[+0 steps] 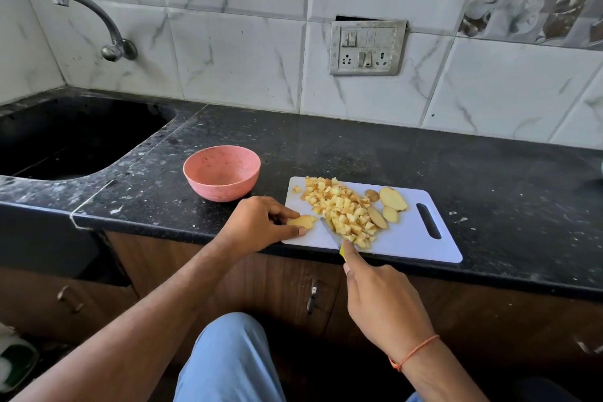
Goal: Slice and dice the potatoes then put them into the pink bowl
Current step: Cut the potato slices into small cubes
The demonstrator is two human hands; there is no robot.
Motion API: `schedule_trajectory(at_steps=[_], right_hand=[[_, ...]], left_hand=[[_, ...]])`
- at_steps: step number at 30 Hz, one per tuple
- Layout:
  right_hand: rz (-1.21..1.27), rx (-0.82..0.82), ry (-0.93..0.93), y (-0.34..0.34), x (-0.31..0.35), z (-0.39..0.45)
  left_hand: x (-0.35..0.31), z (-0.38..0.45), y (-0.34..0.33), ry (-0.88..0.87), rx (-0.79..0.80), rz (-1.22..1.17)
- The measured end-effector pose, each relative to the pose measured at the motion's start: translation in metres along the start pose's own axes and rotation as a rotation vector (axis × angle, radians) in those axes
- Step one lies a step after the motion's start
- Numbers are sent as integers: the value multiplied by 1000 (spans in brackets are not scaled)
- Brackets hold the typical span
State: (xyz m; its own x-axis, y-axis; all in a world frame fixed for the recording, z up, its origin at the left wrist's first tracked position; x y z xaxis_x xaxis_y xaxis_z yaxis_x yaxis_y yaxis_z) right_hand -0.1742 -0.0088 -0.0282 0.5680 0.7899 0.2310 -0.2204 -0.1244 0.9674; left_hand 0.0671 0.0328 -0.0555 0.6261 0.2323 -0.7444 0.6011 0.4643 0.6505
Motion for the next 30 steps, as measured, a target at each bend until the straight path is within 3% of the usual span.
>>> schedule_trajectory(at_steps=[6, 16, 30], right_hand=[[48, -55, 57, 2, 21, 13], [-87, 32, 40, -19, 42, 45], [-130, 63, 35, -7, 11, 0]], left_hand=[[4, -1, 2, -1, 5, -24], [2, 0, 1, 7, 19, -36], [3, -1, 1, -1, -38, -25]])
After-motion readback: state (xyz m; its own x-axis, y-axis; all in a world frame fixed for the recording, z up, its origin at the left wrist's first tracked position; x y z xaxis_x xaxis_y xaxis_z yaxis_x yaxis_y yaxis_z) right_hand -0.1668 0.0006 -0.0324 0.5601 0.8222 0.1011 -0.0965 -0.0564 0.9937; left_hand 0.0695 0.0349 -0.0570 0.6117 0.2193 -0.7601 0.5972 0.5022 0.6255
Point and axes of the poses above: each hand's wrist, its own z-axis towards the middle knuckle, its own y-axis out of the back of the hand, x = y × z, the point moved 10 cm from there along z, towards the middle knuckle, and after that the axes turned 4 degrees about x, right-handed, at the moved point
